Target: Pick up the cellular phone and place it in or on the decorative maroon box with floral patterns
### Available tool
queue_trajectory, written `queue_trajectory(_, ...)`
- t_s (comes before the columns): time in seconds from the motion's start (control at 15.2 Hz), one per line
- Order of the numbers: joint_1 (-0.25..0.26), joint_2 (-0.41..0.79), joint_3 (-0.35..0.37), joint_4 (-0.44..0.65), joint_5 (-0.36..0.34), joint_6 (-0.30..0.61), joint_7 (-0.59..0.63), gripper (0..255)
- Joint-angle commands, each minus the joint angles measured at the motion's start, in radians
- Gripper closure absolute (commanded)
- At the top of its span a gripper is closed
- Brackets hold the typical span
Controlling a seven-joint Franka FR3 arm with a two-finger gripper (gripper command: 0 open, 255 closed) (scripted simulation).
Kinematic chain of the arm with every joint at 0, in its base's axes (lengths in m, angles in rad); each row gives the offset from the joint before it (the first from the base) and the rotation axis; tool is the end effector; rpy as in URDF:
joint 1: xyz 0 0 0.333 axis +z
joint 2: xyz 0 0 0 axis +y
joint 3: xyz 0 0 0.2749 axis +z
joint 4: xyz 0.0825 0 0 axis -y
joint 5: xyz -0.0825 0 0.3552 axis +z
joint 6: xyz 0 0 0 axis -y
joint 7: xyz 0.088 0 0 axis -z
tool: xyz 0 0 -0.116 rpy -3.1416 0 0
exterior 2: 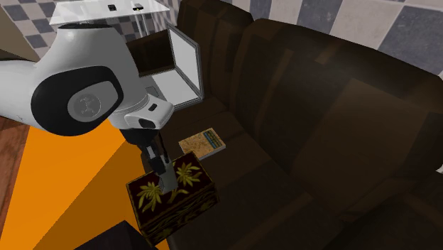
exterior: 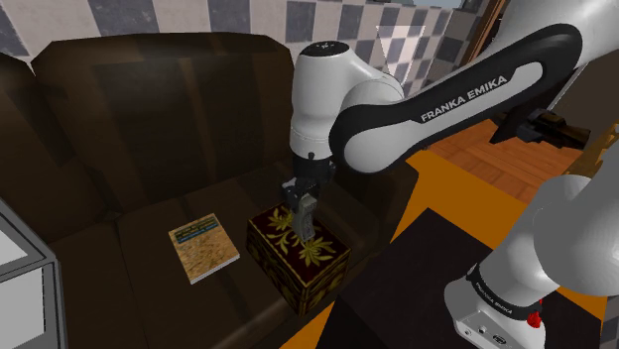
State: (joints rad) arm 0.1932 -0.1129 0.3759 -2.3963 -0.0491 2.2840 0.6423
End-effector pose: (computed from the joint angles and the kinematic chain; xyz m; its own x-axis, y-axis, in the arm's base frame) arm 0.3905 0.2465 0.3262 0.9983 -0.0419 0.0395 -0.0445 -0.9967 0.0681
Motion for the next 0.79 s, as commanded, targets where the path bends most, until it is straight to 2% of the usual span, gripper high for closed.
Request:
queue_trajectory(0.0,0.000,0.000,0.000,0.000,0.000,0.000,0.000,0)
queue_trajectory(0.26,0.000,0.000,0.000,0.000,0.000,0.000,0.000,0)
queue_trajectory(0.53,0.008,-0.073,-0.006,0.065,0.035,-0.133,-0.026,0)
queue_trajectory(0.73,0.008,-0.073,-0.006,0.065,0.035,-0.133,-0.026,0)
